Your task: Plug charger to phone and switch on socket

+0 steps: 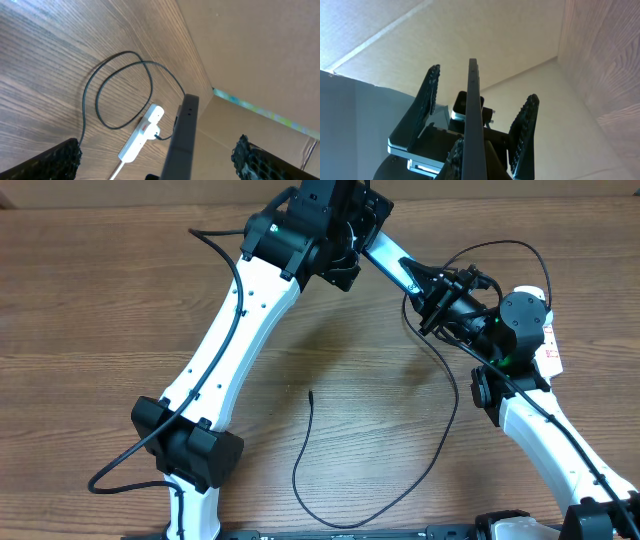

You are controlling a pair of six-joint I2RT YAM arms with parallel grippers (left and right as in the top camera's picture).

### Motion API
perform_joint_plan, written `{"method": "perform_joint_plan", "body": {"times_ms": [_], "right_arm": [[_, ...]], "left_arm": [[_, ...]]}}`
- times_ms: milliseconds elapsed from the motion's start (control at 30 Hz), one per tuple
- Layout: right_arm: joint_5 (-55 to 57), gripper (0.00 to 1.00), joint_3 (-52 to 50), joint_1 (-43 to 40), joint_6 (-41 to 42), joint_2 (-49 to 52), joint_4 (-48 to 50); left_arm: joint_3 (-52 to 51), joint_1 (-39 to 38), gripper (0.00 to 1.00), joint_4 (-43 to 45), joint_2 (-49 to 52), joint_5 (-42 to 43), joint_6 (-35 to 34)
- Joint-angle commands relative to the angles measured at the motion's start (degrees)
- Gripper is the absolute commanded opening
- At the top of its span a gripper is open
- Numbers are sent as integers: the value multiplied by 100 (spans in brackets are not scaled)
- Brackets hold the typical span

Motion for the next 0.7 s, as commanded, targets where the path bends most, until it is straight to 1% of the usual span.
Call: {"method": "perform_joint_plan", "body": {"times_ms": [0,167,367,400,433,467,533,567,667], "right_arm": [[146,4,127,15,793,-50,118],[140,4,127,15,793,-50,120],[120,4,127,15,793,-50,140],[109,4,127,15,793,-50,138],[98,4,127,15,793,-50,138],[96,4,127,15,793,-50,138],[96,4,127,15,793,-50,138],[96,4,127,15,793,-50,138],[96,4,127,15,793,-50,138]], "left_arm": [[7,31,100,55,-20,79,302],[7,31,100,52,-20,76,302],[7,24,97,37,-20,66,275],[7,24,95,35,-20,68,280],[7,24,90,33,-20,66,280],[7,24,80,33,-20,63,278],[7,26,53,35,-20,63,275],[7,26,50,37,-20,66,273],[7,26,51,33,-20,63,275]]}}
